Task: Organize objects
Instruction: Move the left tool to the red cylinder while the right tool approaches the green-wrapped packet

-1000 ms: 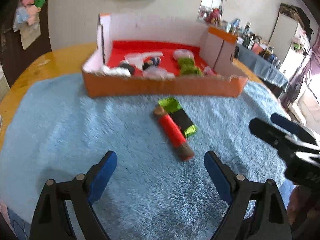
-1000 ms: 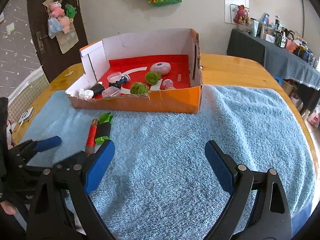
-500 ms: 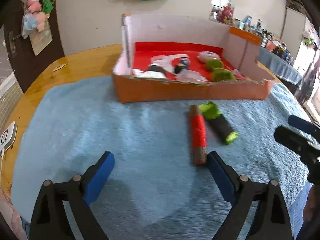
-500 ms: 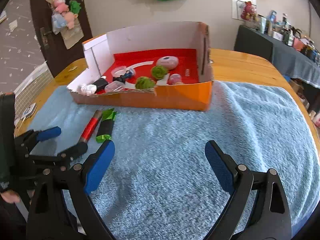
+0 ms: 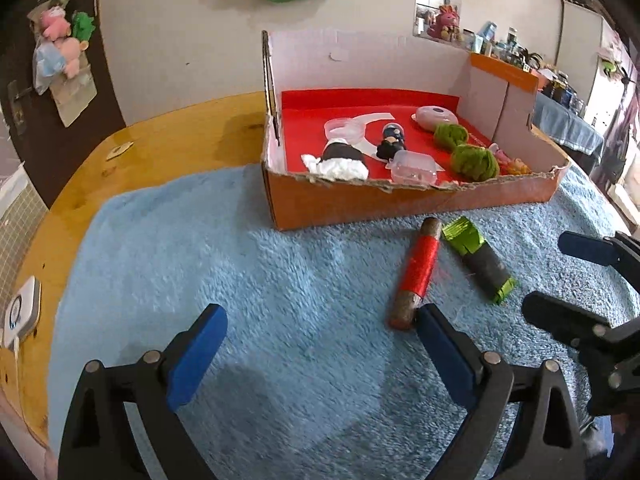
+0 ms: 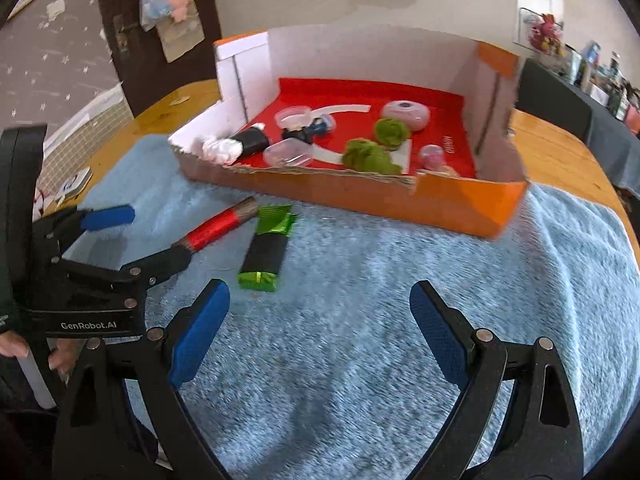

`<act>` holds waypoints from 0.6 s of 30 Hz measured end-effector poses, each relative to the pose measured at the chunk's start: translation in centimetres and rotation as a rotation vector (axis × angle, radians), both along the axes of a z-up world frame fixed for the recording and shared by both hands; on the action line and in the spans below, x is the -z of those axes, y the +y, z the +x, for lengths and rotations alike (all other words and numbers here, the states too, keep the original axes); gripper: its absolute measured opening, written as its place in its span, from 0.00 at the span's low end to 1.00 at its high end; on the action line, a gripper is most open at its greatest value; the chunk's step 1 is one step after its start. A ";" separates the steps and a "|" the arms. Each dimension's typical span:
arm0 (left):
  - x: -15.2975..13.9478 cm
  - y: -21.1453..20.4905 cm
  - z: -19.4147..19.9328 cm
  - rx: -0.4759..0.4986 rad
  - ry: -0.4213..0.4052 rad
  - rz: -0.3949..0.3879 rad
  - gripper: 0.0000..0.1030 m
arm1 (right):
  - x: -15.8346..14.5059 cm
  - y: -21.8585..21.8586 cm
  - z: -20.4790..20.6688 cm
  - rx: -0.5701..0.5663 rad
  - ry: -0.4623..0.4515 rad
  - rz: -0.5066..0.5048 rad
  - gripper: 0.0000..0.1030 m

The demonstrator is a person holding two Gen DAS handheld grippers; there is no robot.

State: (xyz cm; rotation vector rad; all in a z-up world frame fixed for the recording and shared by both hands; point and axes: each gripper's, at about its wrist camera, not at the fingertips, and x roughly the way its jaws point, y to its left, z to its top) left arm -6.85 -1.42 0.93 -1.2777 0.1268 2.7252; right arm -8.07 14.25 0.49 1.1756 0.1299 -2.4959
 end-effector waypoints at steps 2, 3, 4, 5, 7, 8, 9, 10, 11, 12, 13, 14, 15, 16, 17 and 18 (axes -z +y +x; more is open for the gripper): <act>-0.1 -0.1 -0.3 0.018 0.001 -0.008 0.95 | 0.3 -0.5 -0.4 -0.002 -0.011 0.004 0.90; -0.1 -0.1 -0.4 0.028 0.000 -0.011 0.95 | 0.5 -0.7 -0.7 -0.001 -0.018 0.007 0.90; -0.1 -0.1 -0.5 0.036 -0.002 -0.012 0.95 | 0.7 -1.0 -1.0 0.003 -0.023 0.014 0.90; -0.2 -0.1 -0.6 0.050 -0.005 -0.013 0.95 | 0.8 -1.1 -1.2 0.010 -0.025 0.024 0.90; -0.2 -0.1 -0.7 0.062 -0.008 -0.011 0.94 | 1.2 -1.3 -1.5 0.025 -0.029 0.050 0.90; -0.3 -0.2 -0.7 0.069 -0.011 -0.007 0.94 | 1.3 -1.3 -1.6 0.029 -0.030 0.056 0.90; -0.3 -0.2 -0.8 0.077 -0.012 -0.002 0.94 | 1.4 -1.1 -1.6 0.034 -0.031 0.062 0.90; -0.3 -0.2 -0.8 0.083 -0.014 0.001 0.94 | 1.5 -0.8 -1.7 0.043 -0.031 0.067 0.90; -0.4 -0.2 -0.8 0.092 -0.015 -0.002 0.94 | 1.4 -0.5 -1.7 0.051 -0.031 0.069 0.90; -0.4 -0.1 -0.9 0.098 -0.016 -0.006 0.94 | 1.4 -0.1 -1.8 0.059 -0.035 0.072 0.90; -0.4 -0.1 -0.9 0.102 -0.016 -0.008 0.94 | 1.3 0.3 -1.9 0.067 -0.040 0.077 0.90; -0.4 0.0 -1.0 0.111 -0.018 -0.006 0.94 | 1.3 0.6 -1.9 0.071 -0.043 0.079 0.90; -0.4 0.1 -1.1 0.120 -0.019 0.000 0.94 | 1.1 1.0 -2.0 0.065 -0.045 0.075 0.90; -0.4 0.1 -1.1 0.130 -0.021 0.006 0.94 | 1.0 1.2 -2.1 0.051 -0.048 0.066 0.90; -0.5 0.3 -1.2 0.149 -0.023 0.009 0.94 | 1.0 1.3 -2.1 0.040 -0.050 0.062 0.90; -0.6 0.5 -1.2 0.162 -0.022 0.006 0.94 | 0.9 1.4 -2.2 0.016 -0.052 0.058 0.90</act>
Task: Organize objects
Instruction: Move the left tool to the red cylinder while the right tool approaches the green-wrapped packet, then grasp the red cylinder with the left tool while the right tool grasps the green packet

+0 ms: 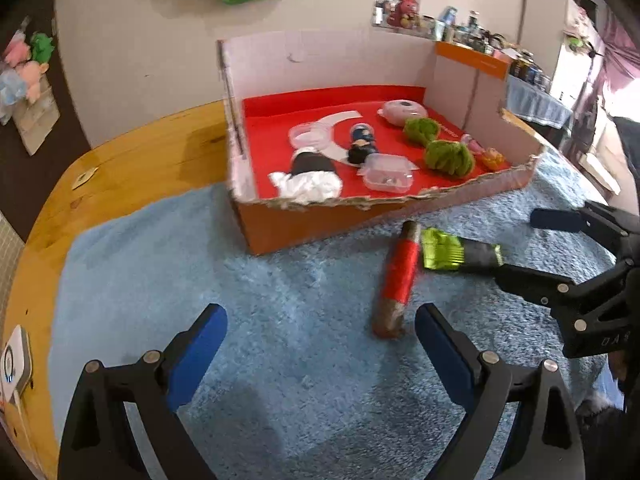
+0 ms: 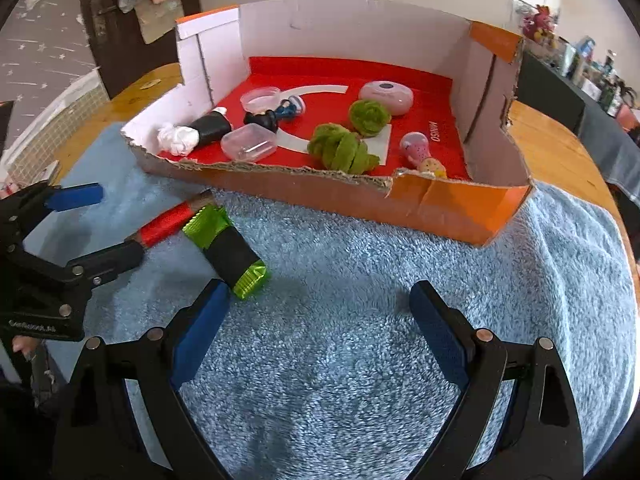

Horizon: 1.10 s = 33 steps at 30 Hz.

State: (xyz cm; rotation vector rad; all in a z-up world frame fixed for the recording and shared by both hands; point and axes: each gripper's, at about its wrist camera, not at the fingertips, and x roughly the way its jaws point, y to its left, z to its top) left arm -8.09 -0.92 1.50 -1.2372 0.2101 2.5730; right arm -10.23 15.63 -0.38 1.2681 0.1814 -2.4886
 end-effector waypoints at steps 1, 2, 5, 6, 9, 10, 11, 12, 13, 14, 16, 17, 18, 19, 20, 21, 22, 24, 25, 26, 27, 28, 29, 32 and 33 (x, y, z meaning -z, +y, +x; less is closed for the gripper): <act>-0.1 0.2 0.0 0.012 0.005 -0.006 0.94 | -0.1 -0.1 0.0 -0.021 0.003 0.001 0.90; -0.2 0.5 0.0 0.029 0.014 -0.019 0.94 | -0.1 -0.3 -0.1 -0.044 0.006 0.008 0.90; -0.4 1.0 -0.3 0.069 0.019 -0.031 0.91 | -0.2 -1.1 -0.1 -0.126 0.014 0.037 0.90; -0.5 1.2 -0.5 0.082 0.017 -0.035 0.89 | -0.2 -1.4 0.0 -0.159 0.021 0.048 0.90; -0.3 1.5 -0.9 0.113 0.005 -0.037 0.82 | -0.1 -2.3 -0.1 -0.226 0.029 0.057 0.90; -0.3 1.6 -1.0 0.120 0.002 -0.037 0.78 | -0.1 -2.6 -0.2 -0.245 0.028 0.057 0.89; -0.3 1.7 -1.1 0.128 -0.001 -0.033 0.74 | 0.0 -2.8 -0.3 -0.256 0.027 0.057 0.89; -0.3 1.8 -1.2 0.144 -0.006 -0.028 0.73 | 0.0 -3.0 -0.4 -0.270 0.029 0.057 0.89; -0.3 1.9 -1.2 0.150 -0.008 -0.027 0.72 | 0.1 -3.2 -0.5 -0.277 0.030 0.057 0.89; -0.3 2.0 -1.2 0.163 -0.006 -0.021 0.69 | 0.1 -3.3 -0.6 -0.286 0.029 0.053 0.88; -0.4 2.2 -1.2 0.183 -0.010 -0.012 0.66 | 0.2 -3.5 -1.0 -0.303 0.021 0.038 0.81; -0.4 2.3 -1.3 0.188 -0.012 -0.009 0.63 | 0.3 -3.6 -1.1 -0.312 0.012 0.030 0.79; -0.3 2.5 -1.3 0.197 -0.019 -0.004 0.61 | 0.4 -3.8 -1.2 -0.317 0.005 0.028 0.75; -0.3 2.6 -1.4 0.203 -0.025 0.001 0.60 | 0.5 -4.0 -1.3 -0.320 0.010 0.037 0.74; -0.2 2.8 -1.4 0.213 -0.031 0.006 0.58 | 0.5 -4.0 -1.2 -0.324 0.014 0.037 0.73; -0.2 3.0 -1.4 0.219 -0.033 0.006 0.56 | 0.5 -4.1 -1.2 -0.331 0.015 0.034 0.71; -0.1 3.1 -1.4 0.223 -0.037 0.005 0.51 | 0.5 -4.1 -1.1 -0.336 0.017 0.026 0.63; 0.1 3.5 -1.5 0.226 -0.043 0.004 0.48 | 0.4 -4.1 -1.1 -0.339 0.020 0.017 0.54; 0.2 3.6 -1.5 0.225 -0.041 0.005 0.48 | 0.4 -4.1 -1.1 -0.337 0.021 0.016 0.53; 0.1 3.6 -1.5 0.226 -0.043 0.009 0.48 | 0.4 -4.0 -1.0 -0.337 0.022 0.013 0.51; 0.2 3.6 -1.5 0.226 -0.043 0.011 0.47 | 0.3 -3.9 -1.0 -0.335 0.025 0.013 0.45; 0.2 3.6 -1.5 0.224 -0.043 0.011 0.47 | 0.3 -3.9 -0.9 -0.335 0.029 0.015 0.38; 0.2 3.6 -1.5 0.222 -0.042 0.013 0.42 | 0.3 -3.8 -0.9 -0.339 0.030 0.013 0.35; 0.1 3.6 -1.5 0.212 -0.038 0.015 0.30 | 0.2 -4.0 -0.5 -0.352 0.041 0.024 0.27; 0.1 3.5 -1.5 0.208 -0.037 0.019 0.26 | 0.2 -4.0 -0.3 -0.355 0.045 0.026 0.26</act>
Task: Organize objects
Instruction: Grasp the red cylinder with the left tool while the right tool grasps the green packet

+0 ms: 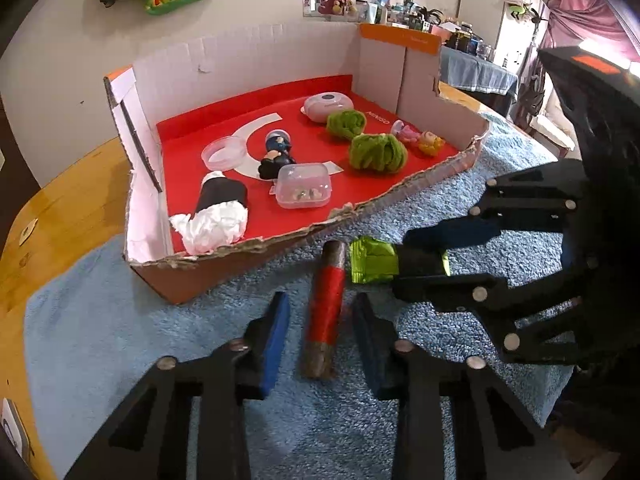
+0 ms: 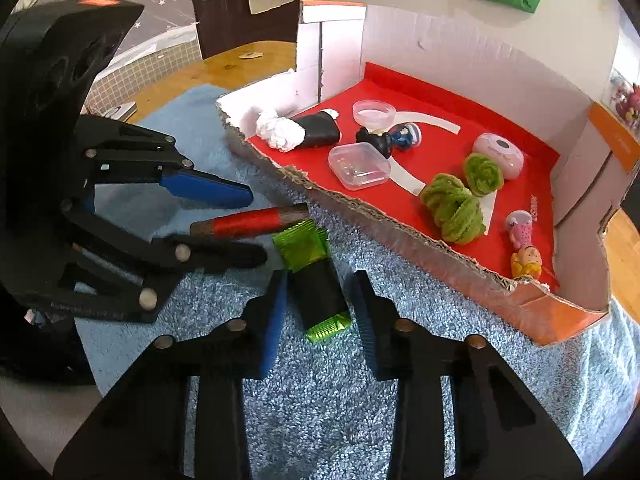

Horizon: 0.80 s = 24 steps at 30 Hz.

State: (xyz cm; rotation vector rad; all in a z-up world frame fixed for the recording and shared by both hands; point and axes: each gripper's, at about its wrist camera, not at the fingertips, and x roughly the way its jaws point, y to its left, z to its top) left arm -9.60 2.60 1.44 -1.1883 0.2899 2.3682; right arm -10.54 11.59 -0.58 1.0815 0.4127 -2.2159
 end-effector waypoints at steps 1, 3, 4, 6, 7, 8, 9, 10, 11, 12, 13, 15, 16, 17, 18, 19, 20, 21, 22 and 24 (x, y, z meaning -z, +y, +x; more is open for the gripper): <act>0.0 -0.1 0.0 -0.003 -0.002 0.005 0.18 | 0.0 -0.1 0.2 0.001 0.007 0.006 0.26; 0.0 -0.2 0.0 -0.015 -0.008 0.014 0.16 | -0.1 -0.1 0.4 -0.002 0.005 0.002 0.25; -0.1 -0.2 0.1 -0.018 -0.006 0.016 0.14 | -0.1 -0.1 0.5 -0.001 0.002 -0.003 0.25; -0.2 -0.3 0.4 -0.025 -0.003 0.023 0.14 | -0.2 0.0 0.7 0.007 0.003 -0.010 0.25; -0.2 -0.3 0.6 -0.025 -0.003 0.028 0.13 | -0.4 0.2 0.9 0.008 0.003 -0.016 0.25; -0.4 -0.3 0.8 -0.026 0.000 0.035 0.14 | -0.4 0.2 1.0 0.007 0.001 -0.023 0.25; -0.5 -0.3 1.0 -0.026 0.002 0.037 0.14 | -0.5 0.4 1.2 0.013 0.005 -0.026 0.25; -0.6 -0.3 1.1 -0.026 0.003 0.040 0.14 | -0.6 0.5 1.3 0.015 0.003 -0.029 0.25; -0.7 -0.3 1.3 -0.025 0.006 0.045 0.14 | -0.7 0.6 1.4 0.018 0.003 -0.037 0.25; -0.9 -0.3 1.4 -0.025 0.009 0.047 0.14 | -0.8 0.7 1.6 0.022 0.006 -0.044 0.25; -1.0 -0.3 1.6 -0.025 0.012 0.048 0.14 | -1.0 0.8 1.7 0.026 0.002 -0.051 0.25; -1.6 -0.4 2.0 -0.025 0.023 0.058 0.13 | -1.3 1.1 2.1 0.036 0.008 -0.063 0.25; -1.8 -0.4 2.2 -0.021 0.027 0.063 0.13 | -1.6 1.3 2.3 0.039 0.010 -0.072 0.25; -2.2 -0.5 2.4 -0.019 0.035 0.071 0.13 | -1.8 1.4 2.4 0.043 0.013 -0.078 0.25; -2.4 -0.5 2.5 -0.019 0.043 0.075 0.13 | -2.2 1.6 2.6 0.050 0.021 -0.084 0.25; -2.7 -0.6 2.7 -0.018 0.048 0.078 0.14 | -2.5 1.7 2.6 0.049 0.022 -0.090 0.25; -3.0 -0.7 2.8 -0.017 0.057 0.086 0.14 | -2.8 1.7 2.7 0.048 0.020 -0.096 0.25; -3.3 -0.7 2.9 -0.017 0.063 0.091 0.14 | -3.1 1.9 2.8 0.055 0.031 -0.100 0.25; -3.5 -0.8 3.1 -0.018 0.067 0.095 0.13 | -3.4 2.0 2.9 0.058 0.040 -0.107 0.25; -3.8 -0.8 3.1 -0.018 0.070 0.104 0.14 | -3.8 2.1 3.0 0.062 0.044 -0.117 0.25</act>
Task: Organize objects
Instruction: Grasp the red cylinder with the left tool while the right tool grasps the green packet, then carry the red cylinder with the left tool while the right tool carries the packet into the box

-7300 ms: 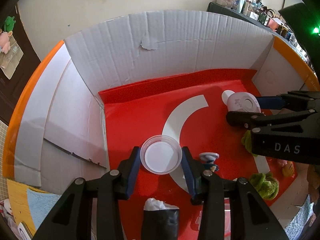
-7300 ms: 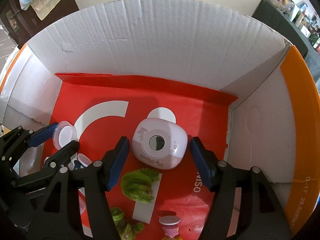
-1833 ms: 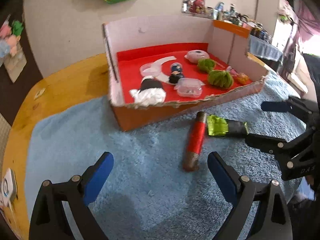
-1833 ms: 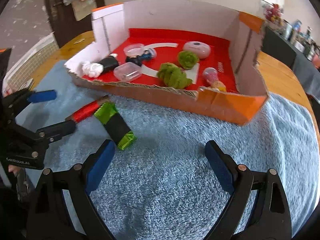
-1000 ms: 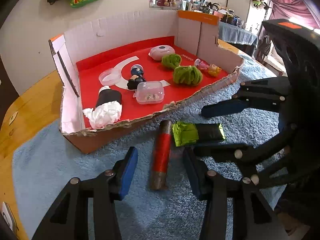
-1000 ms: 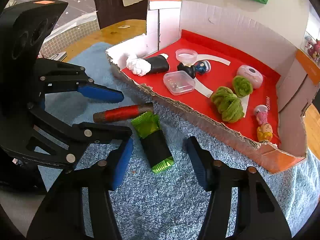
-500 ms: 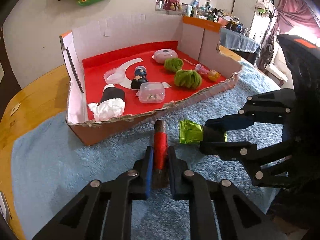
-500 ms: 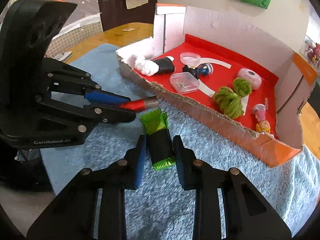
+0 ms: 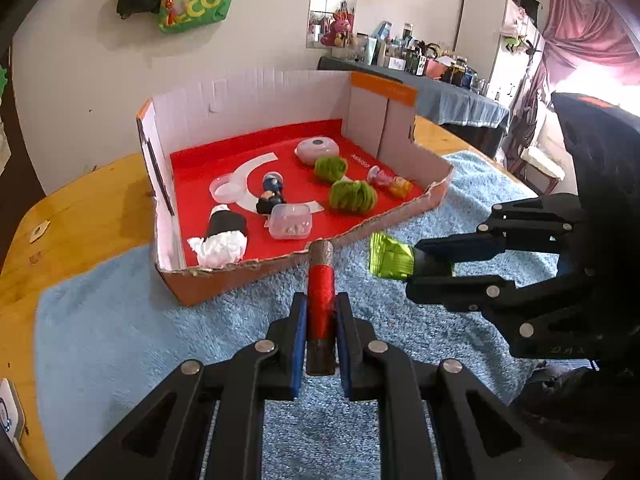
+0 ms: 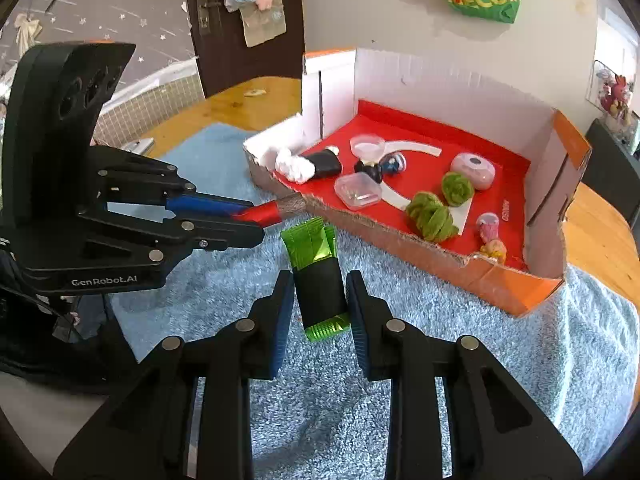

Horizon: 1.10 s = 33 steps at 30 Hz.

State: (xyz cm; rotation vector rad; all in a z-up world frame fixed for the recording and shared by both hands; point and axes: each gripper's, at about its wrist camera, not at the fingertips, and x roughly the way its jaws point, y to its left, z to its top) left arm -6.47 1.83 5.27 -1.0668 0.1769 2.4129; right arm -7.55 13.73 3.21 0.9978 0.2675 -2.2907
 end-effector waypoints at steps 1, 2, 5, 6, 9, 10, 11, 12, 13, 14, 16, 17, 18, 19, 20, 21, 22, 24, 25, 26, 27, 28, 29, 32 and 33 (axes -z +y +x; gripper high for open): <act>-0.1 0.0 0.0 -0.001 0.002 0.002 0.13 | -0.2 0.1 0.0 0.004 0.004 -0.001 0.25; -0.2 0.0 0.0 -0.002 0.004 0.004 0.13 | -0.2 0.1 0.0 0.007 0.003 -0.001 0.25; -0.4 0.0 0.0 -0.002 0.005 0.011 0.13 | -0.4 0.4 -0.2 0.022 0.003 0.003 0.25; -0.5 0.1 0.0 -0.002 0.007 0.012 0.13 | -0.5 0.5 -0.2 0.029 0.006 0.000 0.25; -0.9 0.1 0.0 -0.001 0.012 0.022 0.13 | -0.7 0.9 -0.4 0.043 0.007 -0.013 0.25; -1.0 0.0 -0.1 -0.001 0.013 0.024 0.13 | -0.8 1.0 -0.4 0.046 0.007 -0.016 0.25; -1.2 0.1 -0.1 -0.001 0.014 0.027 0.13 | -0.9 1.1 -0.5 0.047 0.006 -0.020 0.25; -1.4 0.1 -0.3 -0.004 0.016 0.032 0.13 | -1.1 1.2 -0.6 0.050 0.006 -0.024 0.25; -1.6 0.2 -0.5 -0.007 0.016 0.034 0.13 | -1.3 1.3 -0.8 0.055 0.010 -0.026 0.25; -1.9 0.3 -0.7 -0.013 0.020 0.036 0.13 | -1.5 1.3 -1.1 0.062 0.013 -0.024 0.25; -2.4 0.5 -1.3 -0.023 0.023 0.045 0.13 | -2.1 1.4 -1.9 0.079 0.020 -0.022 0.25; -2.8 0.6 -1.9 -0.031 0.018 0.052 0.13 | -2.3 1.4 -2.2 0.085 0.019 -0.021 0.25; -3.0 0.8 -2.3 -0.038 0.015 0.054 0.13 | -2.6 1.4 -2.7 0.093 0.019 -0.019 0.25; -3.3 0.9 -2.7 -0.044 0.015 0.054 0.13 | -3.1 1.4 -3.5 0.108 0.024 -0.011 0.25; -3.6 1.1 -3.4 -0.055 0.012 0.060 0.13 | -3.3 1.4 -3.8 0.115 0.026 -0.005 0.25; -3.9 1.1 -4.0 -0.063 0.004 0.068 0.13 | -3.7 1.4 -4.4 0.123 0.029 0.001 0.25; -4.1 1.2 -4.7 -0.070 -0.007 0.075 0.13 | -4.2 1.3 -5.1 0.131 0.037 0.006 0.25; -4.6 1.5 -6.2 -0.082 -0.020 0.082 0.13 | -5.0 1.2 -6.4 0.142 0.041 0.014 0.25; -4.8 1.6 -6.8 -0.097 -0.021 0.080 0.13 | -5.5 1.2 -7.3 0.149 0.040 0.020 0.25; -5.1 1.8 -7.7 -0.108 -0.026 0.073 0.13 | -5.8 1.1 -8.1 0.156 0.040 0.028 0.25; -5.3 1.9 -8.3 -0.111 -0.031 0.073 0.14 | -6.1 1.0 -8.9 0.158 0.038 0.043 0.25; -5.4 1.9 -9.1 -0.121 -0.041 0.075 0.13 | -6.3 0.9 -9.9 0.166 0.036 0.062 0.25; -5.5 1.9 -9.9 -0.135 -0.057 0.079 0.13 | -6.4 0.8 -10.8 0.175 0.034 0.077 0.25; -5.2 2.0 -12.5 -0.153 -0.114 0.108 0.13 | -6.4 0.8 -13.7 0.191 -0.024 0.090 0.25; -5.0 1.9 -13.4 -0.170 -0.137 0.114 0.13 | -6.2 0.8 -14.8 0.198 -0.049 0.090 0.25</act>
